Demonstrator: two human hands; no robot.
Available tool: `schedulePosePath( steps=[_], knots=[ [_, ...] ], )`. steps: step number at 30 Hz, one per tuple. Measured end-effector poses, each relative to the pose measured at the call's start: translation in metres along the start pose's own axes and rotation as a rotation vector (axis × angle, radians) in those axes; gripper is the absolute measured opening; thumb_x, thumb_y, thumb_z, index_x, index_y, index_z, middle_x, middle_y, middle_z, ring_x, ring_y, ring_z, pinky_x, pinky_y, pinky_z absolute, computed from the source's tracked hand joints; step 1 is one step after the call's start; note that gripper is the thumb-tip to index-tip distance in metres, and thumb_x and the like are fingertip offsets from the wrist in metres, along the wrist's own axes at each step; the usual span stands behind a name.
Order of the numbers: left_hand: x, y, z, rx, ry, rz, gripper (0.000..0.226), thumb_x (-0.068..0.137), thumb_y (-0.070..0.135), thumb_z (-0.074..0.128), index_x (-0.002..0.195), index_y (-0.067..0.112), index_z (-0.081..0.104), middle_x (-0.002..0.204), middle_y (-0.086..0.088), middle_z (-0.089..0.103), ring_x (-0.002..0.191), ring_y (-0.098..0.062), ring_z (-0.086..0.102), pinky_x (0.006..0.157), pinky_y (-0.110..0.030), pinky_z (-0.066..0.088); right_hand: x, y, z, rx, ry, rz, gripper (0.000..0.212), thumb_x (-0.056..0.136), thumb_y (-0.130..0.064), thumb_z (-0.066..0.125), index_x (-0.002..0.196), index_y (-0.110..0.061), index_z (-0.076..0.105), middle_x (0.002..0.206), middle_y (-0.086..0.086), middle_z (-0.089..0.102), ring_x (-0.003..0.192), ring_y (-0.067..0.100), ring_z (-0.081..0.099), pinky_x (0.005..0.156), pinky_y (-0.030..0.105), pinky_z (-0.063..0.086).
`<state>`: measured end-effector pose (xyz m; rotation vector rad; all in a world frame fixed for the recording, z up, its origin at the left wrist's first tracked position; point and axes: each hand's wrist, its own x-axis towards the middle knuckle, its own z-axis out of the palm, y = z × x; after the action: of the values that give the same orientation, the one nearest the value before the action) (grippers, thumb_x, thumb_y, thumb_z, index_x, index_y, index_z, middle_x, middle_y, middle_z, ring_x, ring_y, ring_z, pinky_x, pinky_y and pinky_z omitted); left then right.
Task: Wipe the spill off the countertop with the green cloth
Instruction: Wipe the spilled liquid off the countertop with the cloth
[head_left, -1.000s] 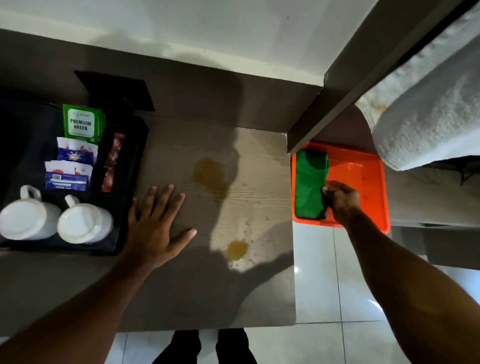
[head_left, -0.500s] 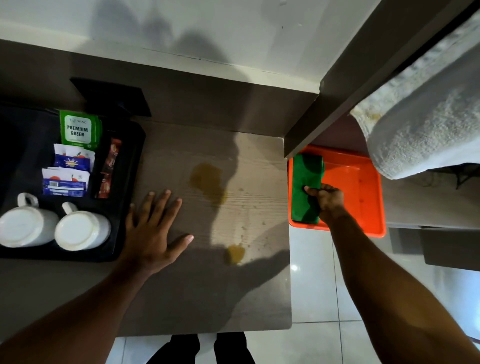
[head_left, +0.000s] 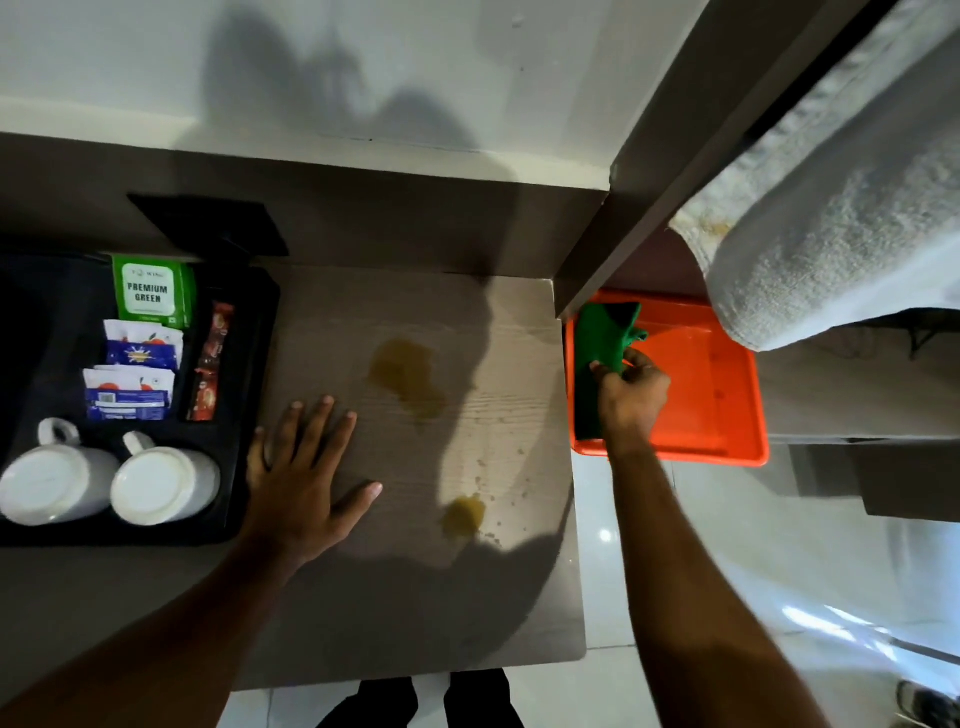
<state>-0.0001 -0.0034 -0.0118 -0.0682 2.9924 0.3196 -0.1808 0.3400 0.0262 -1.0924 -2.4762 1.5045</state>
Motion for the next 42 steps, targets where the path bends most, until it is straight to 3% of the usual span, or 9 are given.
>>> schedulePosePath(
  steps=[7, 10, 12, 16, 21, 24, 30, 36, 42],
  knots=[
    [0.0, 0.004, -0.005, 0.007, 0.001, -0.008, 0.091, 0.08, 0.077, 0.042, 0.154, 0.025, 0.04, 0.166, -0.006, 0.033, 0.153, -0.037, 0.027, 0.116, -0.067, 0.021, -0.087, -0.018, 0.04, -0.213, -0.042, -0.354, 0.041, 0.085, -0.012, 0.066, 0.127, -0.013, 0.071, 0.112, 0.021, 0.073, 0.102, 0.04, 0.068, 0.092, 0.042, 0.054],
    [0.0, 0.007, -0.007, 0.007, 0.012, -0.015, 0.09, 0.079, 0.076, 0.042, 0.153, 0.024, 0.043, 0.166, -0.007, 0.035, 0.153, -0.038, 0.029, 0.116, -0.066, 0.021, -0.118, -0.02, 0.059, -0.428, -0.268, -0.593, 0.041, 0.082, -0.014, 0.069, 0.123, -0.013, 0.073, 0.112, 0.019, 0.074, 0.107, 0.04, 0.065, 0.096, 0.045, 0.052],
    [-0.001, 0.008, -0.006, 0.002, 0.022, -0.021, 0.09, 0.079, 0.075, 0.043, 0.153, 0.024, 0.043, 0.165, -0.007, 0.036, 0.153, -0.037, 0.029, 0.117, -0.066, 0.021, -0.13, -0.018, 0.069, -0.547, -0.402, -0.683, 0.042, 0.083, -0.033, 0.072, 0.122, -0.019, 0.074, 0.124, 0.008, 0.073, 0.121, 0.034, 0.059, 0.108, 0.046, 0.042],
    [0.0, 0.003, -0.001, 0.014, 0.026, -0.009, 0.089, 0.08, 0.076, 0.043, 0.154, 0.025, 0.041, 0.167, -0.006, 0.033, 0.154, -0.036, 0.026, 0.118, -0.065, 0.018, -0.145, -0.018, 0.08, -0.595, -0.361, -0.601, 0.063, 0.084, -0.07, 0.048, 0.124, -0.028, 0.071, 0.137, -0.001, 0.063, 0.13, 0.029, 0.05, 0.117, 0.056, 0.032],
    [0.0, 0.003, 0.0, 0.023, 0.035, -0.003, 0.089, 0.08, 0.074, 0.048, 0.153, 0.024, 0.042, 0.167, -0.007, 0.033, 0.153, -0.038, 0.028, 0.116, -0.065, 0.019, -0.158, -0.024, 0.117, -0.673, -0.439, -0.479, 0.069, 0.093, -0.073, 0.017, 0.157, -0.047, 0.018, 0.171, 0.002, 0.004, 0.157, 0.038, -0.004, 0.115, 0.074, -0.01],
    [0.001, 0.004, -0.001, 0.03, 0.046, 0.002, 0.089, 0.079, 0.073, 0.049, 0.153, 0.023, 0.044, 0.166, -0.009, 0.035, 0.152, -0.039, 0.03, 0.116, -0.066, 0.021, -0.158, -0.021, 0.135, -0.785, -0.453, -0.468, 0.069, 0.094, -0.075, 0.014, 0.158, -0.049, 0.007, 0.172, 0.0, -0.015, 0.155, 0.04, -0.024, 0.106, 0.078, -0.022],
    [0.0, 0.004, -0.002, -0.003, 0.057, 0.007, 0.088, 0.08, 0.072, 0.05, 0.153, 0.024, 0.044, 0.166, -0.009, 0.035, 0.153, -0.038, 0.029, 0.116, -0.065, 0.022, -0.15, -0.036, 0.169, -0.84, -0.507, -0.495, 0.067, 0.091, -0.074, 0.013, 0.155, -0.055, 0.007, 0.172, 0.003, -0.013, 0.153, 0.047, -0.024, 0.098, 0.079, -0.027],
    [-0.001, 0.007, -0.011, -0.035, -0.015, -0.021, 0.089, 0.079, 0.072, 0.05, 0.152, 0.023, 0.045, 0.167, -0.009, 0.034, 0.154, -0.037, 0.026, 0.118, -0.064, 0.021, -0.141, 0.001, 0.119, -1.036, -0.639, -0.996, 0.057, 0.095, -0.065, 0.022, 0.152, -0.057, 0.025, 0.171, -0.004, 0.019, 0.158, 0.04, 0.01, 0.11, 0.083, 0.003],
    [0.001, 0.002, -0.008, -0.06, -0.06, -0.026, 0.091, 0.081, 0.076, 0.048, 0.158, 0.031, 0.031, 0.171, -0.005, 0.022, 0.158, -0.033, 0.013, 0.119, -0.062, 0.015, -0.076, -0.027, 0.141, -1.025, -0.511, -0.653, 0.054, 0.098, -0.062, 0.01, 0.151, -0.06, 0.003, 0.172, -0.007, -0.005, 0.156, 0.042, -0.016, 0.097, 0.079, -0.027]
  ],
)
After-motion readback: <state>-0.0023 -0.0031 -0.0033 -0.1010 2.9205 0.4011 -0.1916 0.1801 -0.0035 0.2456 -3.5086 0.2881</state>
